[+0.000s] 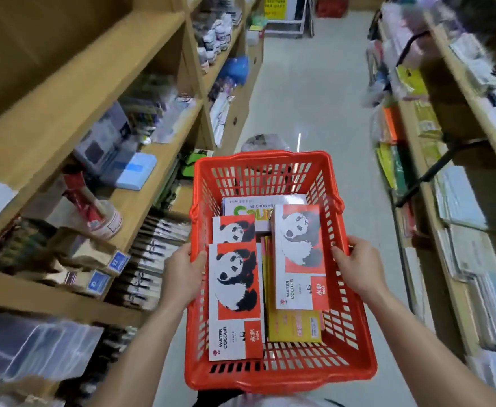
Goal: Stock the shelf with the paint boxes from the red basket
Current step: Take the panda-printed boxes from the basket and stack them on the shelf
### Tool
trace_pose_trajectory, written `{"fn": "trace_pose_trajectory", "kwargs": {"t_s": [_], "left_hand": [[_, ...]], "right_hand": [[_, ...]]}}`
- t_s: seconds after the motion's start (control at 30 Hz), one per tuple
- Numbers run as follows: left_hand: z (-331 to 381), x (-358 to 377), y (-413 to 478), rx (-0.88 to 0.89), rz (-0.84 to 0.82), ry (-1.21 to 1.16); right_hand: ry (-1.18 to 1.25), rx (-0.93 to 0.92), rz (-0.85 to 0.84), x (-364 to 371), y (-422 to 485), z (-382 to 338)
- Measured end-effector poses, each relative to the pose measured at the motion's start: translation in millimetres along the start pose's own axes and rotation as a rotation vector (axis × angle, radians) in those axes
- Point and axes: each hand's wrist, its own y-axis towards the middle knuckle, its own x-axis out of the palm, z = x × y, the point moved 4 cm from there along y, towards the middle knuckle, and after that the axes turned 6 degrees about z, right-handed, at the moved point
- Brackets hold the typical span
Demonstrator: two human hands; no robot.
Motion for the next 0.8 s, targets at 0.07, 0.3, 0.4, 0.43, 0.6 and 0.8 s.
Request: {"fn": "trace_pose_trajectory", "kwargs": {"t_s": [0.07,0.3,0.4,0.43,0.6,0.8], "left_hand": [[17.8,8.7,61.8,-0.012,-0.011,0.011],[92.8,53.3,259.3,0.013,-0.061,0.06],[117.4,89.6,340.9,0.013,-0.057,0.089],[125.4,103.8,368.5,0.019,-0.044,0.099],[161.8,182.2,497.0,-0.013,-0.042,0.157],[184.8,280.7,643.9,-0.046,-0.051,0.196]], "right_hand": [[0.001,0.019,-0.004,18.7,51.6,-24.1],[0.001,0.082,0.016,65.6,229.7,-83.0],[0.016,0.084,0.013,90.2,314.9,-94.6],[0.016,0.085,0.012,99.0,345.4,-96.7],[-0.009,0.123,-0.012,139.2,496.9,-105.4],[-0.056,0.197,-0.023,196.1,660.6,-101.8]]}}
